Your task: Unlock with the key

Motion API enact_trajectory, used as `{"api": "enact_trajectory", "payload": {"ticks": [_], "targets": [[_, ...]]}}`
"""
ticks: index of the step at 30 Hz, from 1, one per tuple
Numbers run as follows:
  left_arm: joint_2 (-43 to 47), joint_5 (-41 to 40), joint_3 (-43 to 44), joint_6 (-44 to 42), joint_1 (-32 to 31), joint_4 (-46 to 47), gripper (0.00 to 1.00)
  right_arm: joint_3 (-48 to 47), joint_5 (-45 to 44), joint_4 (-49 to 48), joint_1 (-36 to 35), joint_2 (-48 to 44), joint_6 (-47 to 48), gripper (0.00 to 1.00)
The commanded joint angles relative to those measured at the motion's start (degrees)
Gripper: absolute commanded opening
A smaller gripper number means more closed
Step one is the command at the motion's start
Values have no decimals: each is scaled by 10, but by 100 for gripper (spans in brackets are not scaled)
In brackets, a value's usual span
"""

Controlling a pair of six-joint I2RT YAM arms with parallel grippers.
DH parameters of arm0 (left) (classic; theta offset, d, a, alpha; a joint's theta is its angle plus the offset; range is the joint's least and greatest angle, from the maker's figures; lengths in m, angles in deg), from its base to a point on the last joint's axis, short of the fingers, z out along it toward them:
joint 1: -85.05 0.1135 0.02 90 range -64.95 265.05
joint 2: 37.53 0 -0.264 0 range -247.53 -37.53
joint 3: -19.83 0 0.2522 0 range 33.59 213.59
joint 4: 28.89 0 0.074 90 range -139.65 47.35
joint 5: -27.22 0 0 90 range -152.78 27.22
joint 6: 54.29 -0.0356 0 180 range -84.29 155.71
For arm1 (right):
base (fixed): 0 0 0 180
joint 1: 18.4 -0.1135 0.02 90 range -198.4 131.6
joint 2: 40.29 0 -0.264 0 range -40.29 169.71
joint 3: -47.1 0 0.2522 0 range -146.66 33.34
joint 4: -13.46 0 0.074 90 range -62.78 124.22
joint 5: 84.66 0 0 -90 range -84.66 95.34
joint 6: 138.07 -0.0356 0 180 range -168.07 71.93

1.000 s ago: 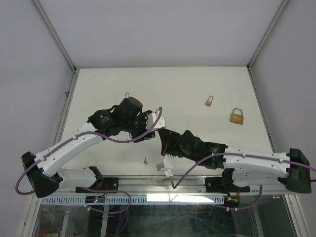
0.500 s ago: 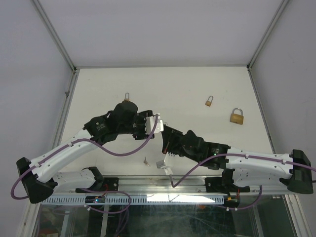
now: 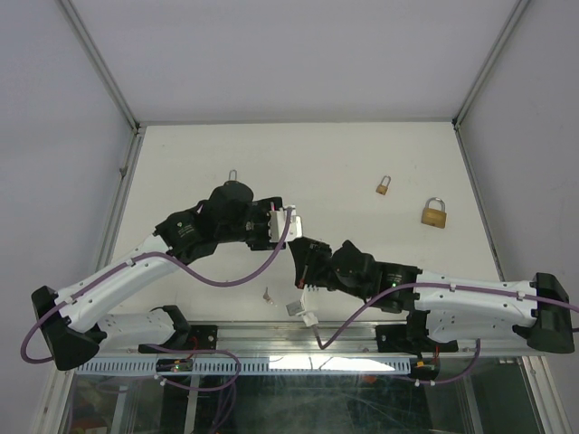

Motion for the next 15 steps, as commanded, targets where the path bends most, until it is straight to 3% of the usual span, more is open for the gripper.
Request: {"api": "enact_trajectory", "payload": {"ticks": [1, 4, 7, 10, 15], "targets": [[12, 9, 26, -12, -7, 62, 0, -25, 4, -53, -1, -3, 9, 0], [13, 20, 15, -8, -7, 34, 0, -16, 4, -71, 15, -12, 9, 0], [4, 34, -1, 42, 2, -4, 0, -3, 20, -59, 41, -23, -56, 0], [6, 92, -26, 50, 57, -31, 0, 20, 10, -55, 55, -37, -81, 0], [-40, 162, -86, -50, 177, -76, 0, 63, 3, -83, 76, -51, -106, 0]]}}
